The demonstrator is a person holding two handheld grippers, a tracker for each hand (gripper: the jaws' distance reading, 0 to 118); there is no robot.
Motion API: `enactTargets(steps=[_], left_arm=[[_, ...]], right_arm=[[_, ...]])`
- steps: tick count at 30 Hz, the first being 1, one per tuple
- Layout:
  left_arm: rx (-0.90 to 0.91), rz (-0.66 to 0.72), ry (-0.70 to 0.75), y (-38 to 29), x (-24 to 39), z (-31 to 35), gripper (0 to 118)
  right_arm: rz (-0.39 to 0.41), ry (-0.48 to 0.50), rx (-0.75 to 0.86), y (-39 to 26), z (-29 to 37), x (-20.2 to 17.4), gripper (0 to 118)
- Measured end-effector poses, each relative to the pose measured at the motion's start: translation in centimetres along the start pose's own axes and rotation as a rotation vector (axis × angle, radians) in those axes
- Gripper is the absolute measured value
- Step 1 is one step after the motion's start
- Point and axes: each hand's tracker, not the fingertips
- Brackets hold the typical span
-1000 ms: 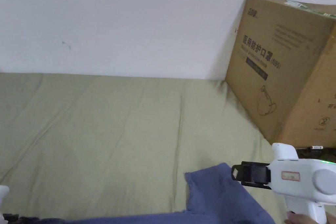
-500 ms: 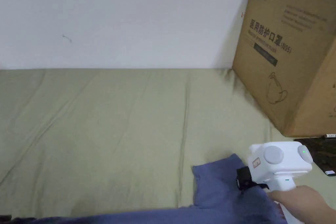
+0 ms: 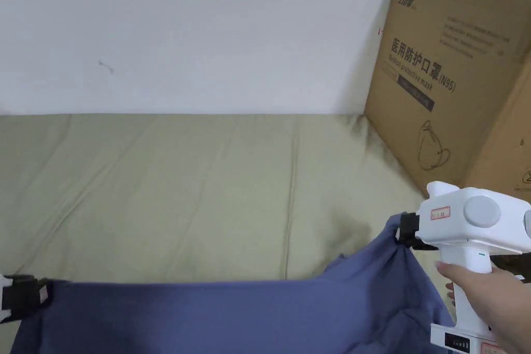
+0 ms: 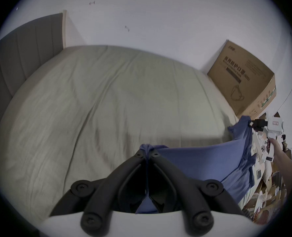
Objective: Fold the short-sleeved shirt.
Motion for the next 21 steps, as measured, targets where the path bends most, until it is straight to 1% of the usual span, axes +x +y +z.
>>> enactTargets(steps=[3,4,6,7,10,14,15,17,19,20,21], left_arm=[[0.035,-0.005,-0.022,1.4,0.7,0.3,0],[0.043,-0.011,-0.027,1.6,1.0,0.6,0],[0.047,-0.022,-0.041,1.6,1.3,1.5,0],[0.044,-0.027,-0.043,1.5,1.2,1.8,0],[0.014,-0.05,-0.067,-0.7,0.7,4.0,0],[-0.048,-0.078,-0.087,-6.4,-0.7,7.2,0],[-0.08,-0.082,-0.086,-8.2,-1.2,7.6,0],[-0.149,-0.08,-0.087,-11.4,-1.8,7.8,0],[-0.204,-0.061,-0.075,-14.0,-2.5,7.2,0],[-0.221,-0.044,-0.073,-15.1,-2.9,6.8,0],[-0.239,-0.029,-0.074,-15.8,-3.3,6.4,1]], right_arm=[[-0.017,0.0,0.069,0.5,1.9,0.1,2],[-0.008,-0.005,0.103,0.2,3.2,-0.5,2],[0.022,-0.005,0.123,-0.6,5.5,-0.4,2],[0.031,-0.001,0.134,-1.4,6.9,-0.3,2],[0.024,0.031,0.138,-5.5,12.0,0.7,2],[-0.022,0.083,0.056,-14.0,18.1,3.6,2],[-0.029,0.07,0.01,-16.6,18.9,4.3,2],[-0.028,0.041,-0.091,-20.9,19.0,5.7,2],[-0.031,0.025,-0.154,-24.7,18.0,6.7,2],[-0.046,0.026,-0.176,-26.0,17.1,7.0,2],[-0.044,0.022,-0.16,-27.1,16.3,7.1,2]])
